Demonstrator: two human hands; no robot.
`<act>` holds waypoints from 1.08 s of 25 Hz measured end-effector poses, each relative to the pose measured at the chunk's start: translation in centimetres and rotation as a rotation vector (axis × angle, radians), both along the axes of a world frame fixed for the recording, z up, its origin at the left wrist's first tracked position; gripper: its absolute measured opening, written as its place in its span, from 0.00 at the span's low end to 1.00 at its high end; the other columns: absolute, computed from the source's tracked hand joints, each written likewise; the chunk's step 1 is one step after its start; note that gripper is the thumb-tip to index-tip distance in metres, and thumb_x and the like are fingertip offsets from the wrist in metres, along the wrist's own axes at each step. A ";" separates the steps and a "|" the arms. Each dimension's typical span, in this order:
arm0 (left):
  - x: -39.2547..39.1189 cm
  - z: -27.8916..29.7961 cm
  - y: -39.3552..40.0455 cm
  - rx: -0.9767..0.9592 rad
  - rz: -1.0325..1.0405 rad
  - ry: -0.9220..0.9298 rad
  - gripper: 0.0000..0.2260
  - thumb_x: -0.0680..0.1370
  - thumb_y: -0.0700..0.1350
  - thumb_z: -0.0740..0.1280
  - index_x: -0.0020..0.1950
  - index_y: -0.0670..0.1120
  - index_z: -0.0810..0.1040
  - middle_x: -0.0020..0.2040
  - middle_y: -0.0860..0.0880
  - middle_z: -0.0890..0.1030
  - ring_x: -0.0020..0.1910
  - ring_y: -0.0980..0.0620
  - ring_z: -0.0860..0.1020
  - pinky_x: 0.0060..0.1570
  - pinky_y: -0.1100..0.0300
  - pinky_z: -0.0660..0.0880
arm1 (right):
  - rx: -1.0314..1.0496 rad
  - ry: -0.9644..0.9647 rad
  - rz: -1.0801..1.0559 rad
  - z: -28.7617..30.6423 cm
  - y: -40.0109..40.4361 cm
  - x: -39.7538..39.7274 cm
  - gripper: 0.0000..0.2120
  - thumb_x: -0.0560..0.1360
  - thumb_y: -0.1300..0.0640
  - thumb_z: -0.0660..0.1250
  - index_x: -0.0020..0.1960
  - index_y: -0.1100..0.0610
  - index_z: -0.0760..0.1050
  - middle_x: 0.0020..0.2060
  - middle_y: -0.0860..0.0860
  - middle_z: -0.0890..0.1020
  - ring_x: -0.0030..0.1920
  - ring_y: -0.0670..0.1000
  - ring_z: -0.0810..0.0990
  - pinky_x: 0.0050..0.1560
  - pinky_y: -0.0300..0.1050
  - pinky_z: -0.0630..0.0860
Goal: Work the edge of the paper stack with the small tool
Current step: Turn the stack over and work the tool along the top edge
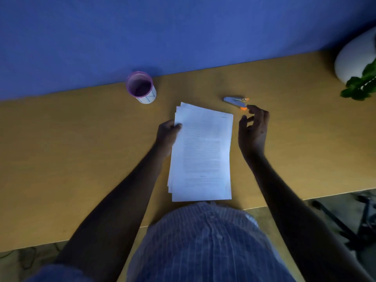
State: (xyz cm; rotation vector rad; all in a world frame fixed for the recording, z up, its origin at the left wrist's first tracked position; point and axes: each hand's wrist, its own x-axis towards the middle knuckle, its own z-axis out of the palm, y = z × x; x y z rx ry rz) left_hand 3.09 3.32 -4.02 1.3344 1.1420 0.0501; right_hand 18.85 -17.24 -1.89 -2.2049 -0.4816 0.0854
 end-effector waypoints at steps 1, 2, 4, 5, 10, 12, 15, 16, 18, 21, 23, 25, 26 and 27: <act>0.2 -1.0 -0.1 0.005 -0.002 0.043 0.06 0.81 0.37 0.67 0.48 0.34 0.79 0.40 0.43 0.70 0.36 0.53 0.65 0.36 0.57 0.62 | -0.055 0.010 -0.002 -1.1 0.4 1.0 0.18 0.79 0.65 0.62 0.68 0.62 0.74 0.61 0.58 0.76 0.52 0.59 0.79 0.50 0.58 0.80; 0.4 -1.8 -0.3 -0.011 0.016 0.073 0.07 0.81 0.38 0.68 0.50 0.34 0.79 0.41 0.43 0.73 0.36 0.53 0.67 0.36 0.59 0.64 | -0.123 -0.003 0.015 -2.0 0.7 1.9 0.19 0.78 0.66 0.62 0.68 0.62 0.74 0.62 0.59 0.77 0.57 0.61 0.79 0.56 0.60 0.79; 0.9 -3.0 -0.5 -0.081 0.079 0.078 0.03 0.81 0.39 0.69 0.48 0.40 0.80 0.41 0.46 0.77 0.36 0.54 0.70 0.32 0.63 0.67 | -0.289 -0.062 0.080 -3.4 1.7 3.7 0.22 0.76 0.66 0.62 0.70 0.63 0.73 0.66 0.60 0.77 0.63 0.64 0.76 0.66 0.58 0.73; 1.0 -3.5 -0.6 -0.134 0.102 0.061 0.03 0.81 0.39 0.69 0.48 0.43 0.80 0.42 0.47 0.78 0.37 0.53 0.72 0.33 0.64 0.69 | -0.361 -0.086 0.121 -3.9 2.3 4.6 0.23 0.76 0.65 0.62 0.71 0.62 0.73 0.68 0.60 0.77 0.66 0.65 0.75 0.69 0.57 0.71; 1.3 -4.7 -0.8 -0.396 0.218 -0.049 0.05 0.82 0.38 0.68 0.55 0.41 0.82 0.57 0.39 0.83 0.55 0.43 0.80 0.56 0.48 0.75 | -0.594 -0.055 0.207 -6.0 4.2 7.3 0.18 0.81 0.56 0.61 0.69 0.54 0.76 0.69 0.55 0.76 0.70 0.62 0.72 0.69 0.55 0.69; 1.2 -4.8 -0.7 -0.436 0.235 -0.073 0.05 0.82 0.38 0.68 0.56 0.40 0.82 0.58 0.39 0.83 0.56 0.42 0.80 0.58 0.47 0.75 | -0.595 -0.052 0.165 -6.3 4.4 7.9 0.14 0.82 0.55 0.60 0.65 0.54 0.78 0.64 0.56 0.78 0.65 0.63 0.74 0.66 0.55 0.70; 1.0 -5.3 -0.7 -0.457 0.236 -0.089 0.09 0.82 0.38 0.69 0.61 0.37 0.80 0.58 0.39 0.83 0.56 0.42 0.80 0.59 0.46 0.75 | -0.443 -0.048 0.147 -5.9 4.4 7.8 0.12 0.82 0.58 0.60 0.62 0.58 0.77 0.58 0.59 0.79 0.59 0.63 0.76 0.64 0.55 0.71; 1.0 -5.5 -0.8 -0.456 0.229 -0.093 0.10 0.82 0.39 0.69 0.61 0.37 0.80 0.58 0.40 0.83 0.56 0.42 0.80 0.60 0.46 0.75 | -0.335 -0.032 0.173 -5.6 4.4 7.1 0.11 0.82 0.60 0.61 0.62 0.61 0.76 0.57 0.60 0.79 0.58 0.62 0.77 0.62 0.54 0.72; 1.0 -5.7 -0.9 -0.438 0.208 -0.090 0.08 0.81 0.40 0.70 0.58 0.40 0.81 0.58 0.42 0.84 0.56 0.42 0.81 0.59 0.46 0.76 | -0.123 0.052 0.228 -4.9 4.5 4.2 0.11 0.82 0.63 0.61 0.63 0.65 0.74 0.53 0.60 0.79 0.52 0.57 0.77 0.55 0.51 0.74; 0.9 -5.6 -1.0 -0.446 0.210 -0.106 0.05 0.81 0.43 0.71 0.54 0.44 0.84 0.55 0.46 0.87 0.54 0.46 0.85 0.59 0.47 0.79 | 0.015 0.370 0.196 -4.1 5.0 -1.7 0.11 0.82 0.57 0.62 0.63 0.57 0.72 0.36 0.45 0.78 0.33 0.44 0.74 0.35 0.39 0.71; 0.7 -5.6 -1.1 -0.476 0.211 -0.143 0.06 0.81 0.45 0.70 0.54 0.45 0.84 0.54 0.47 0.88 0.52 0.47 0.86 0.56 0.50 0.82 | -0.012 0.489 0.216 -4.3 5.2 -4.9 0.10 0.82 0.50 0.65 0.62 0.50 0.71 0.36 0.42 0.79 0.31 0.42 0.76 0.30 0.32 0.71; 0.6 -5.5 -1.5 -0.507 0.243 -0.186 0.06 0.82 0.44 0.69 0.55 0.44 0.84 0.52 0.47 0.88 0.49 0.48 0.87 0.52 0.52 0.83 | -0.056 0.440 0.279 -4.8 5.0 -6.9 0.12 0.82 0.49 0.68 0.62 0.50 0.72 0.48 0.45 0.82 0.40 0.41 0.80 0.37 0.30 0.76; 0.7 -5.6 -1.6 -0.519 0.268 -0.203 0.06 0.82 0.43 0.69 0.55 0.43 0.84 0.52 0.46 0.88 0.48 0.48 0.87 0.51 0.53 0.83 | -0.074 0.375 0.294 -5.1 5.0 -7.3 0.12 0.81 0.51 0.69 0.63 0.53 0.74 0.52 0.48 0.83 0.45 0.43 0.81 0.42 0.31 0.78; 0.7 -5.6 -1.8 -0.528 0.290 -0.220 0.06 0.82 0.42 0.68 0.56 0.42 0.83 0.52 0.46 0.88 0.48 0.48 0.87 0.51 0.53 0.83 | -0.086 0.304 0.298 -5.3 5.1 -7.6 0.12 0.81 0.53 0.70 0.62 0.57 0.76 0.54 0.52 0.82 0.48 0.46 0.80 0.46 0.33 0.79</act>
